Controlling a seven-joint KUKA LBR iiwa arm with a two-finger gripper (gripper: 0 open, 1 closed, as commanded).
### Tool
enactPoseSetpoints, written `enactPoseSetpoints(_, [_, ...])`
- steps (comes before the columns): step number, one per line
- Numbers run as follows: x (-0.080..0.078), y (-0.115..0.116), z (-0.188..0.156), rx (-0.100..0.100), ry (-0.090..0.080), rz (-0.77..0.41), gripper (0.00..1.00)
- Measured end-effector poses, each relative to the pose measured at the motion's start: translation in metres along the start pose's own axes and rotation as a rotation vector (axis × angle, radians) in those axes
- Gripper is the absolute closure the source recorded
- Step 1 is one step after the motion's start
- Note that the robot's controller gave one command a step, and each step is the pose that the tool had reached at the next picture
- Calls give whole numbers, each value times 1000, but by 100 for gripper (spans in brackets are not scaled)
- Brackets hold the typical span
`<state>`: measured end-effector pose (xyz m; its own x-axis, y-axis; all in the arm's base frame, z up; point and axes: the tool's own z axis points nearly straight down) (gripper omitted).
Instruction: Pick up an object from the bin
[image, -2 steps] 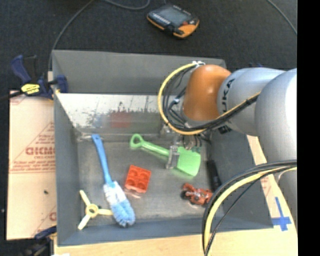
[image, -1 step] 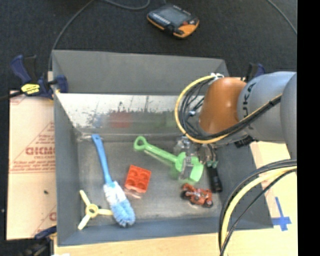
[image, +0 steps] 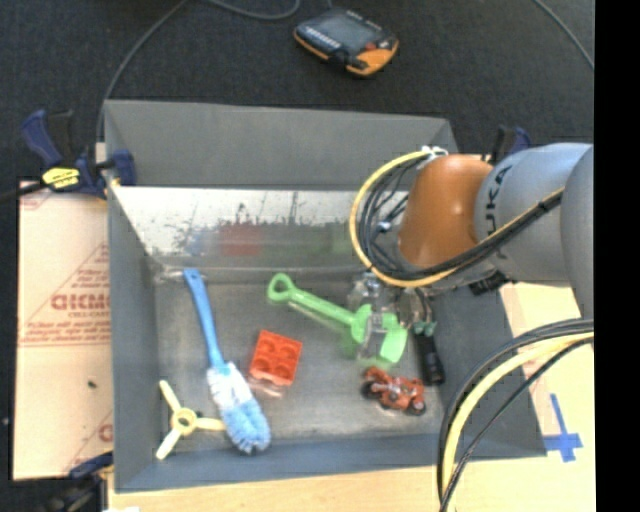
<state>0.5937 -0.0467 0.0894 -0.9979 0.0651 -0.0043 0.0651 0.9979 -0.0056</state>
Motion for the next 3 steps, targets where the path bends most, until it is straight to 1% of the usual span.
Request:
enactPoseSetpoints(1, [11, 3, -92, 1, -1, -12, 100])
enactPoseSetpoints(2, [0, -4, -29, 1, 4, -8, 100])
enactPoseSetpoints(3, [3, 6, -143, 0, -9, -6, 100])
